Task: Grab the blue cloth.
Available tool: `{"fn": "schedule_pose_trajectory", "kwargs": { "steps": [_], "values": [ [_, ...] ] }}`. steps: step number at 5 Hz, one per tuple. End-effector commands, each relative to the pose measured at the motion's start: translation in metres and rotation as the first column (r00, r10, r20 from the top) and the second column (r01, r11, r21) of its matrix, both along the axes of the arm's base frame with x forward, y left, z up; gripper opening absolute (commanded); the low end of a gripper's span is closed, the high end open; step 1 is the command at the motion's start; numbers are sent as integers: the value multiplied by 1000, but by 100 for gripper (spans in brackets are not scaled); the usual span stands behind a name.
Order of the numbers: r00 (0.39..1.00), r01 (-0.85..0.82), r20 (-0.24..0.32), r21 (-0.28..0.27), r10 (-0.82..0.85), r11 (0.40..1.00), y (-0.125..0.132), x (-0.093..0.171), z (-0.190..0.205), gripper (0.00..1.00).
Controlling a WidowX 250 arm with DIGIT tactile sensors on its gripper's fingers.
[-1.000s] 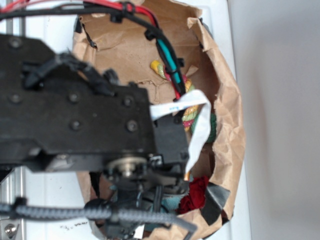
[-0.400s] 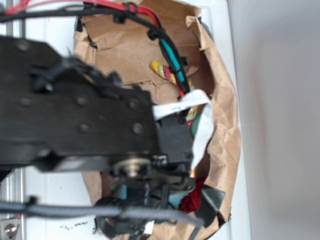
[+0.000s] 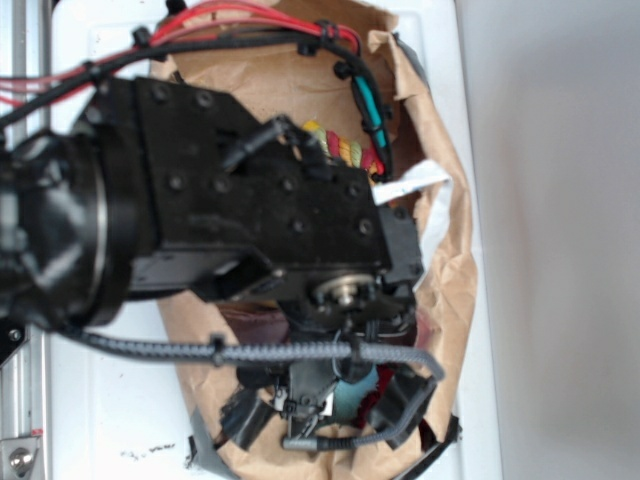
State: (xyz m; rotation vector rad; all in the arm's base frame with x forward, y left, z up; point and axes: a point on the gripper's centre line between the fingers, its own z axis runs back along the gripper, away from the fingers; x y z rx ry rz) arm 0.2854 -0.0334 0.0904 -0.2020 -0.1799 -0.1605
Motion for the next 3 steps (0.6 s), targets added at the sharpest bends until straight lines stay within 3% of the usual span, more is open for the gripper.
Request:
{"fn": "schedule_pose_trajectory", "kwargs": {
  "steps": [1, 3],
  "values": [
    [998, -41, 52, 55, 38, 998, 5, 18, 9, 100],
    [993, -83, 85, 12, 82, 996, 15, 28, 22, 100]
  ]
}}
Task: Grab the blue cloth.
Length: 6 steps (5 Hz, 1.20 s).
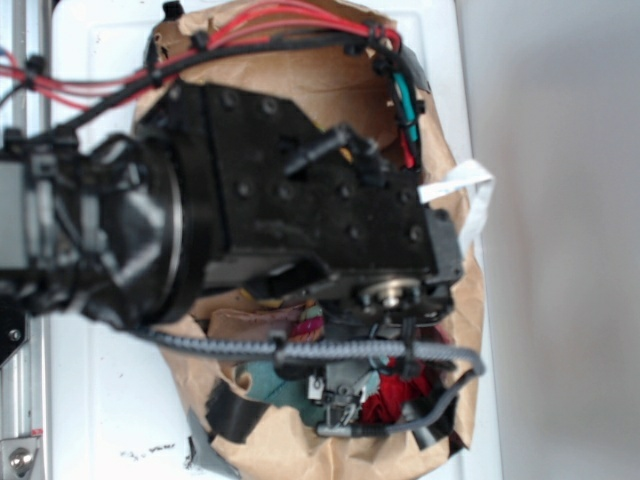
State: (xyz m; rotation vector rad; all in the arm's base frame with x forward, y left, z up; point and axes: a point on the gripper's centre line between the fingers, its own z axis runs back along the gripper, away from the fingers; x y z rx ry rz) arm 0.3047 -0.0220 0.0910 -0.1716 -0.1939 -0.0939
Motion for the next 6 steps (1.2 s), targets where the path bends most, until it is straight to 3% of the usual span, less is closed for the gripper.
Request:
{"fn": "schedule_pose_trajectory", "kwargs": {
  "steps": [1, 3, 5, 6],
  "values": [
    [992, 96, 84, 25, -98, 995, -23, -6, 23, 100],
    [965, 242, 91, 37, -245, 970, -49, -34, 29, 100],
    [956, 263, 113, 69, -269, 962, -57, -30, 26, 100],
    [965, 247, 81, 28, -249, 969, -52, -23, 23, 100]
  ]
}}
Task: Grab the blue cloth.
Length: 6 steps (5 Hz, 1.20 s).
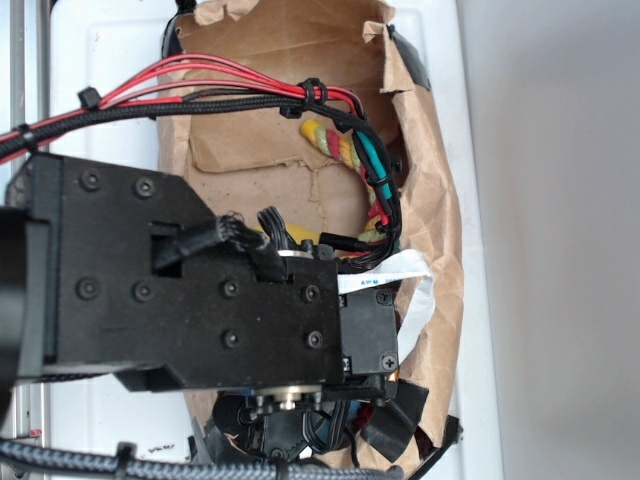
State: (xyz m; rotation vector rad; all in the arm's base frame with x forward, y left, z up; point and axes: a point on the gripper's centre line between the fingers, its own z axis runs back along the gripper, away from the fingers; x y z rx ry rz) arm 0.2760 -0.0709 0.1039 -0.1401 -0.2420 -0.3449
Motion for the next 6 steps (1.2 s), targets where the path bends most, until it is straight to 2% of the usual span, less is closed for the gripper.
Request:
{"fn": "schedule_pose_trajectory", "kwargs": {
  "steps": [1, 2, 3, 6],
  "values": [
    [995, -82, -69, -125, 74, 989, 22, 12, 5, 100],
    [993, -58, -116, -213, 34, 975, 32, 11, -4, 100],
    [996, 8, -88, -206, -27, 978, 24, 9, -3, 100],
    [990, 87, -87, -222, -109, 971, -2, 4, -8, 100]
  ]
}}
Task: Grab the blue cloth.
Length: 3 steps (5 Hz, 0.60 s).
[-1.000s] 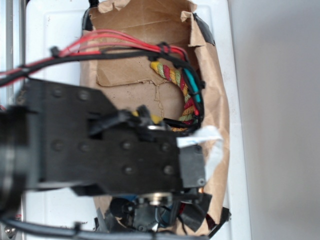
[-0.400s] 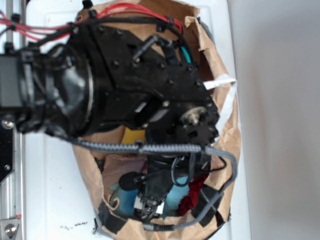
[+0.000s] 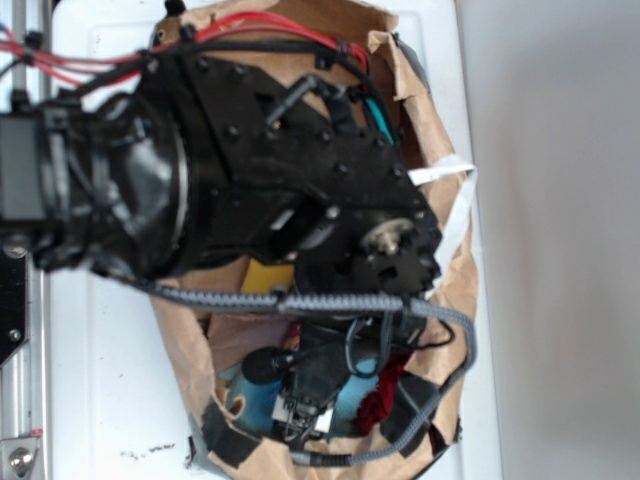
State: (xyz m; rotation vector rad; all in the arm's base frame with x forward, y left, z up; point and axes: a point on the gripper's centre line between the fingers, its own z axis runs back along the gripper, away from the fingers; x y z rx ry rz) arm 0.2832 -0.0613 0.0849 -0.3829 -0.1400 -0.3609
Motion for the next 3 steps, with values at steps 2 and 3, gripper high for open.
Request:
{"fn": "schedule_pose_trajectory", "kwargs": {
  "steps": [2, 3],
  "values": [
    [998, 6, 63, -12, -5, 1000, -24, 8, -4, 100],
    [997, -14, 69, -15, 15, 1000, -31, 15, -15, 100]
  ]
}}
